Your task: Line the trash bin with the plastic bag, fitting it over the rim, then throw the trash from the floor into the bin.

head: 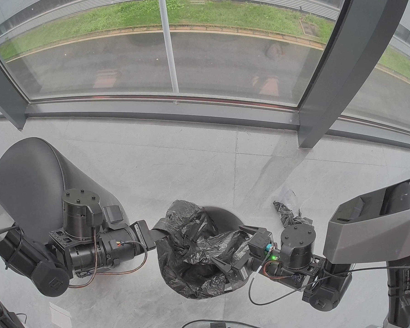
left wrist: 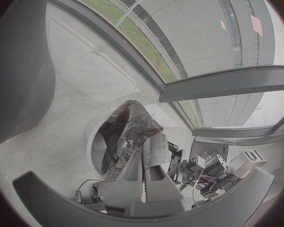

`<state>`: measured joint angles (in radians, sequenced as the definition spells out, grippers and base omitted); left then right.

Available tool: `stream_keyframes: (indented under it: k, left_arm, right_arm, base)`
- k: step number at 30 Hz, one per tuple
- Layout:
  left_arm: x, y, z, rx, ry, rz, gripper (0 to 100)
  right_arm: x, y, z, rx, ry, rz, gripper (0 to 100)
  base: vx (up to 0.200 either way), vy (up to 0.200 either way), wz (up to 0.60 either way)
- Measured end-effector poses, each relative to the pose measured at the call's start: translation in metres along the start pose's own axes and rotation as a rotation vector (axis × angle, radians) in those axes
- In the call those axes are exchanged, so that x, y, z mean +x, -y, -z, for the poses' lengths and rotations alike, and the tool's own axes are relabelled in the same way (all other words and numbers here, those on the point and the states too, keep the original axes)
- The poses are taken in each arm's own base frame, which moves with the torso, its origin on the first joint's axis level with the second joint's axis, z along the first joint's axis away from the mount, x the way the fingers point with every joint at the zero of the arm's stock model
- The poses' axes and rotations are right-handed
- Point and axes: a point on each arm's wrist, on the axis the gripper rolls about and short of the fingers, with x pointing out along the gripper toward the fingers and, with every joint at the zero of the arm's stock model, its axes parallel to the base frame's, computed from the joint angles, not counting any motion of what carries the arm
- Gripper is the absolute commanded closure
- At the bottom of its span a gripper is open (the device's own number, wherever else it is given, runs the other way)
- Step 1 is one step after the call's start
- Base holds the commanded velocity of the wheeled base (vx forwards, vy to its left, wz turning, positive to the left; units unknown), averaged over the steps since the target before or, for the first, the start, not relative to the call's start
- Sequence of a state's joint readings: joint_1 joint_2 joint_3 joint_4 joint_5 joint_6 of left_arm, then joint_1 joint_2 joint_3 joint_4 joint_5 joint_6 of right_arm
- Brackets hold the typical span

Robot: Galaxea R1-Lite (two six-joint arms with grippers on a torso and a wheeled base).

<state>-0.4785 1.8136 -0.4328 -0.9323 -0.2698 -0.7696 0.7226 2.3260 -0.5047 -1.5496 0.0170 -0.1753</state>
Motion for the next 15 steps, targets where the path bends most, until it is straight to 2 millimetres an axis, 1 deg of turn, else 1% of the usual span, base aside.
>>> stream_keyframes:
  k: [3, 10, 15]
  left_arm:
    - [0.0, 0.001, 0.0, 0.001, -0.001, 0.003, 100]
    - [-0.001, 0.003, 0.0, 0.004, 0.003, 0.009, 100]
    - [-0.002, 0.003, 0.0, 0.005, 0.004, 0.011, 100]
  right_arm:
    - [0.003, -0.004, -0.002, -0.043, 0.011, -0.01, 0]
    - [0.003, -0.022, 0.001, -0.099, 0.004, -0.057, 0]
    - [0.014, -0.026, 0.006, -0.111, 0.007, -0.062, 0]
  base:
    - [0.0, 0.0, 0.0]
    - [0.0, 0.0, 0.0]
    - [0.0, 0.0, 0.0]
